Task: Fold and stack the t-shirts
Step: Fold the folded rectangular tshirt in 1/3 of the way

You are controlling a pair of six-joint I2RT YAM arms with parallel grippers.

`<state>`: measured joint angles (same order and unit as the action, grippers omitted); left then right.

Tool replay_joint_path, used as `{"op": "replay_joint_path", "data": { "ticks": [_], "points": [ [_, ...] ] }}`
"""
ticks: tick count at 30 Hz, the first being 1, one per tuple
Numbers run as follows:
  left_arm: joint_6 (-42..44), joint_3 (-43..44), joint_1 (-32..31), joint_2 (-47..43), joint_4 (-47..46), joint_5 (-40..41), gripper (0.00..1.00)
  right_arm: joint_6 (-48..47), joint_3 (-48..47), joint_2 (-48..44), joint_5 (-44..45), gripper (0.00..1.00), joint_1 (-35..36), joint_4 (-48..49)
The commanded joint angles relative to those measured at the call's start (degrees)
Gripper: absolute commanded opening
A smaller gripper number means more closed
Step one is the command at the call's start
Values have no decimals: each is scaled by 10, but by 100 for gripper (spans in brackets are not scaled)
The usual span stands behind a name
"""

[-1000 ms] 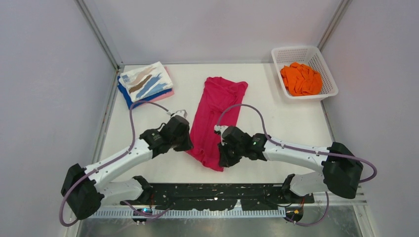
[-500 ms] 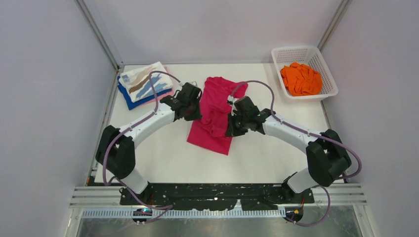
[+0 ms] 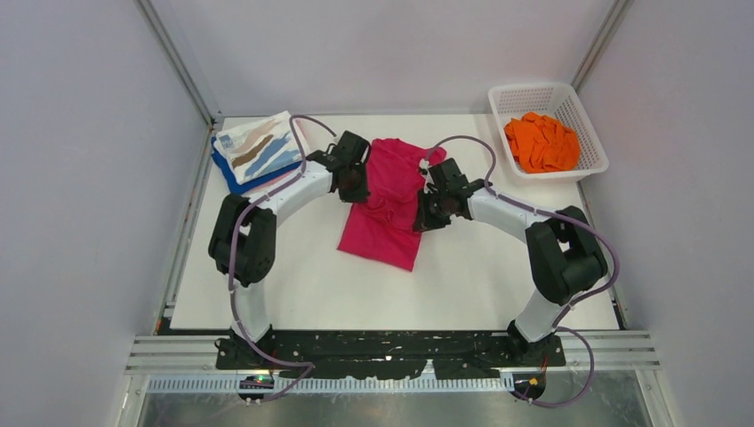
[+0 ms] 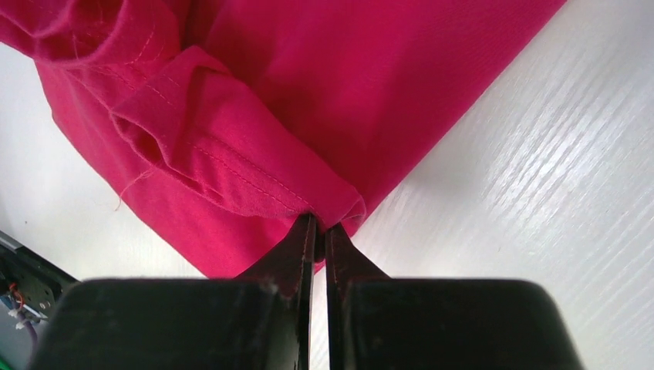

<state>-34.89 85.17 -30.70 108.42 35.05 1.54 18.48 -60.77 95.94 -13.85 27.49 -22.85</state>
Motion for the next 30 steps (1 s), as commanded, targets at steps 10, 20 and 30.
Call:
{"op": "replay_joint_path", "data": {
  "ticks": [10,20,30],
  "points": [
    [17,127,42,78,22,-35,56,-3,-111,80,47,42,-55,31],
    [11,15,64,-70,1,-22,100,-31,-48,-31,44,97,-56,61],
    [-55,-272,65,-274,-47,26,100,-59,-67,17,-62,95,91,108]
  ]
}}
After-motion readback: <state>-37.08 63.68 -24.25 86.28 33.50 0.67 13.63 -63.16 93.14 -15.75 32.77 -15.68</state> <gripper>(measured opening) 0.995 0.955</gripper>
